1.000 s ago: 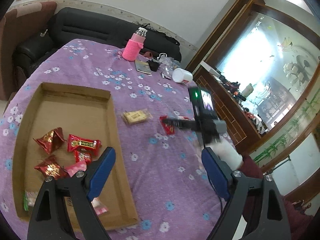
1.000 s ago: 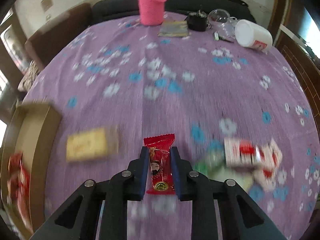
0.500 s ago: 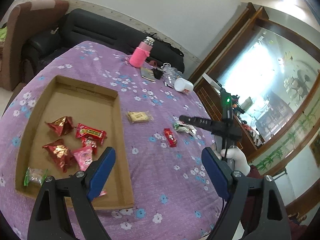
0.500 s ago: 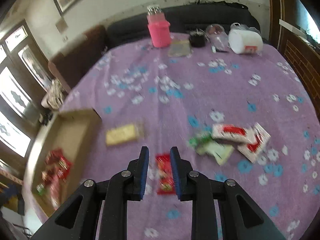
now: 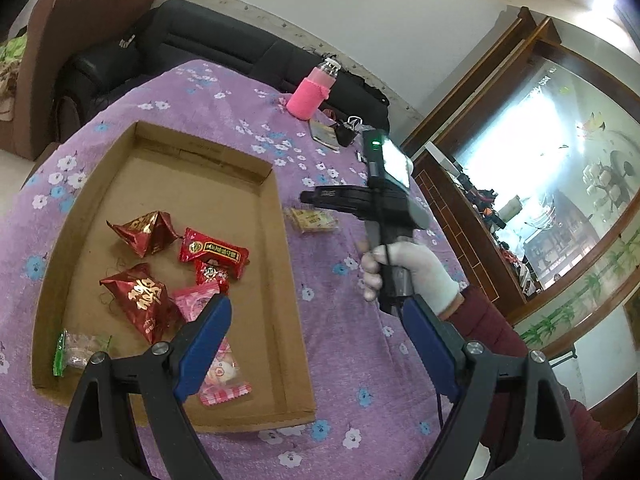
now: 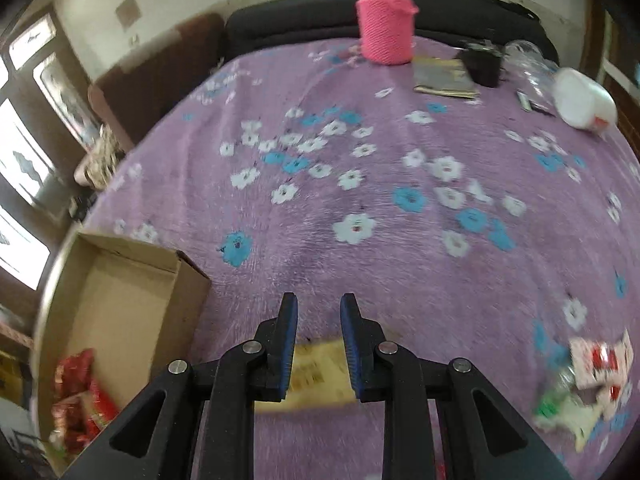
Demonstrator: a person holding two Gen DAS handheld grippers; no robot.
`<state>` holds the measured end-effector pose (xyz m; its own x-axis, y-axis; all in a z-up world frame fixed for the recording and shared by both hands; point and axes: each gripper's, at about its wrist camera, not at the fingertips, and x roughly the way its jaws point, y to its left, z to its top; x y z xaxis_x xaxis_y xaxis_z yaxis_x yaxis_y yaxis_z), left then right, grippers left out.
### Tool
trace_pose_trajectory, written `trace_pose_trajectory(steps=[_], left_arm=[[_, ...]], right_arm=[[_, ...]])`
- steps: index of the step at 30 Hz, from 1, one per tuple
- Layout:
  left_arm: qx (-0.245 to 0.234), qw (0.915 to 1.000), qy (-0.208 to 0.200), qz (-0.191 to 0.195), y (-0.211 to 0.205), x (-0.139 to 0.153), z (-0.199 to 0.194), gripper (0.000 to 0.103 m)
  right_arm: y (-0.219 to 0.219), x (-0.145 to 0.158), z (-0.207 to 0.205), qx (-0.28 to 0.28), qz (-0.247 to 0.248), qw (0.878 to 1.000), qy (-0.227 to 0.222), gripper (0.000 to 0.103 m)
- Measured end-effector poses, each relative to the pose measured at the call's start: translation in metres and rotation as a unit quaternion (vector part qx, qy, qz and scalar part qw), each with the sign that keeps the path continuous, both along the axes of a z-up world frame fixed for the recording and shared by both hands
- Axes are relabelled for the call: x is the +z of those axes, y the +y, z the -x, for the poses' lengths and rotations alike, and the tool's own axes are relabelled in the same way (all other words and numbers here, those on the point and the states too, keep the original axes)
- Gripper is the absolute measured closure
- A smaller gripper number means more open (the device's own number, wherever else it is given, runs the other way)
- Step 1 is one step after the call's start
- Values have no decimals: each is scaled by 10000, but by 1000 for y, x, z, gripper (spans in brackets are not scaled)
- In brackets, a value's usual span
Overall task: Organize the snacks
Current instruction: 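Grasp the yellow cake bar with the left gripper while the right holds its packet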
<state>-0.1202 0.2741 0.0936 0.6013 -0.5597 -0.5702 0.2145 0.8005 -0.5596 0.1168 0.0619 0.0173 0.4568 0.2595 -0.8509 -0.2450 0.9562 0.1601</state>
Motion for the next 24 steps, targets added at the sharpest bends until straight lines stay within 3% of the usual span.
trace_pose_trajectory(steps=[3, 7, 11, 13, 16, 19, 24], left_arm=[[-9, 10000, 45, 11, 0, -3, 0, 16], [-25, 10000, -6, 43, -2, 1, 5, 16], [-115, 9999, -43, 40, -8, 5, 11, 16], [-217, 9997, -70, 12, -15, 8, 15, 16], [-379, 9991, -93, -155, -31, 10, 20, 16], [-675, 9968, -83, -412, -60, 7, 22, 16], [-1123, 9816, -90, -1540, -123, -8, 27, 16]], right_arm=[[10, 4, 13, 482, 235, 9986, -3, 79], [10, 10, 59, 1278, 564, 9901, 132, 79], [-21, 18, 111, 1687, 271, 9843, 433, 79], [-48, 34, 130, 1556, -80, 9875, 245, 79], [-105, 59, 147, 802, -707, 9942, -87, 78], [-138, 62, 156, 224, -485, 9978, -401, 61], [-147, 37, 137, -193, -586, 9976, -302, 60]])
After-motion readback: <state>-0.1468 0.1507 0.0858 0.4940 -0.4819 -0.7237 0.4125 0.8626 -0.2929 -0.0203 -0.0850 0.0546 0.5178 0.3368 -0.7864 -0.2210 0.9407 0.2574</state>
